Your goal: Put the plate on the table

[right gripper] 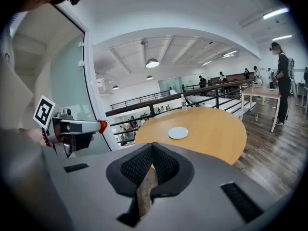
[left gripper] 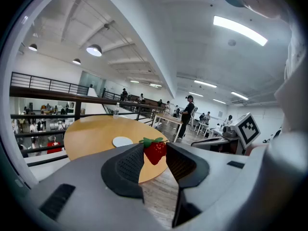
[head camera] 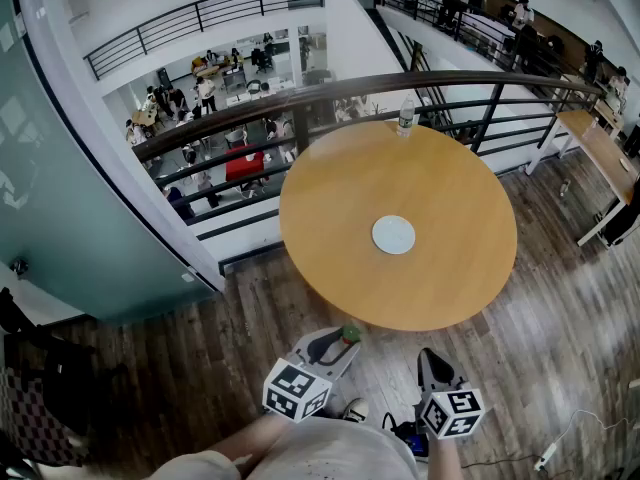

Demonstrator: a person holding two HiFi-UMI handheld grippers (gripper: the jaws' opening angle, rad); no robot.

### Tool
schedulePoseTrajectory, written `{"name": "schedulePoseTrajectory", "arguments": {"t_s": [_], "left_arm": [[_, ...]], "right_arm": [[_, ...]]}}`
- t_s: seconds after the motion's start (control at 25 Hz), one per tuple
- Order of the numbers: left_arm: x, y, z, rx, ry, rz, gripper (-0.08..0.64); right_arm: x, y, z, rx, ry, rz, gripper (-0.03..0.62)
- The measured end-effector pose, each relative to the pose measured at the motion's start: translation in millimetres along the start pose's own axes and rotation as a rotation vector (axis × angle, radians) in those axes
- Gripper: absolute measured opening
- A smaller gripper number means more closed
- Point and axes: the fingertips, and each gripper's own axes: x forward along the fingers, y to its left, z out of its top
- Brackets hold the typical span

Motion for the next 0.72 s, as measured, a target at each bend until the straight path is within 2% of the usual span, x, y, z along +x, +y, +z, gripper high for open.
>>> {"name": "schedulePoseTrajectory", "arguments": {"t_s": [0.28, 0.4, 0.48, 0.72], "left_arm": [[-6.5, 16.5, 0.2, -0.005, -0.006, -0.001, 0.16], [-7.4, 23.1, 4.9, -0.005, -0.009, -0.008, 0.158], [-8.7, 28.2, 8.0, -0.007, -0.016, -0.018, 0.16], [-29.6, 53.7, 9.8, -0.001, -0.025, -0.041, 0.16]], "right_arm": [[18.0, 11.3, -1.1, -0.002, 0.005, 0.014, 0.02], [24.7, 15.1, 3.5, 0.028, -0.012, 0.011, 0.02], [29.1, 18.1, 5.9, 0.053, -0.026, 0.0, 0.02], [45.0, 39.1, 17.6, 0.037, -0.051, -0.052, 0.02]]}}
